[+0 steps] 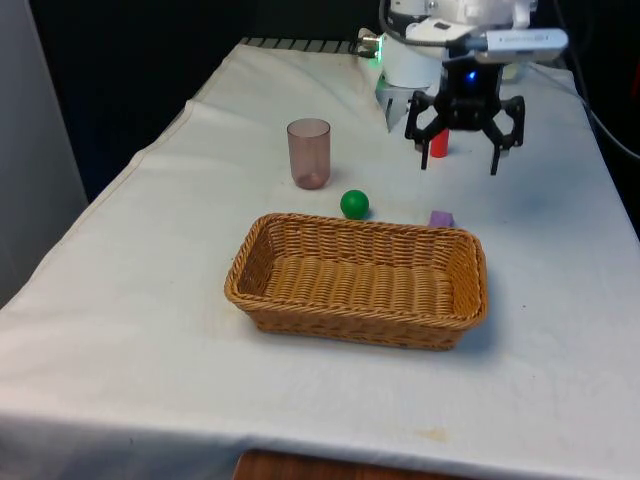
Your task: Pick up the triangular block and place it into the basket.
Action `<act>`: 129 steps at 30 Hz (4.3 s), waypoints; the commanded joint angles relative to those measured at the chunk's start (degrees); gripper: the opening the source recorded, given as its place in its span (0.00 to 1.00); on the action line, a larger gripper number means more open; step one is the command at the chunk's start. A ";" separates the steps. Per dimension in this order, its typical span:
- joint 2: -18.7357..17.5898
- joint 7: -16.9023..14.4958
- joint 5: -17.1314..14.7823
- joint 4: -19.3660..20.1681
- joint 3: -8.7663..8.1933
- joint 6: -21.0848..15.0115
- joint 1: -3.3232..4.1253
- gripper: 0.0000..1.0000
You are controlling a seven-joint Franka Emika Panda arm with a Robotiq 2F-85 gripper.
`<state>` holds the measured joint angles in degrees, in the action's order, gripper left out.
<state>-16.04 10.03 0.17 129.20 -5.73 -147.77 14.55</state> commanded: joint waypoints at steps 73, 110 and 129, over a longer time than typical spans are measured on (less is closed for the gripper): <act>-3.09 0.34 1.49 -2.98 -0.97 -1.03 0.00 0.33; -5.04 -2.01 0.92 -18.39 -3.95 9.57 -0.97 0.33; -13.81 -2.81 0.57 -27.22 -6.13 8.14 -1.83 0.33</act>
<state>-29.16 7.62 1.26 102.50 -12.09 -139.23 13.18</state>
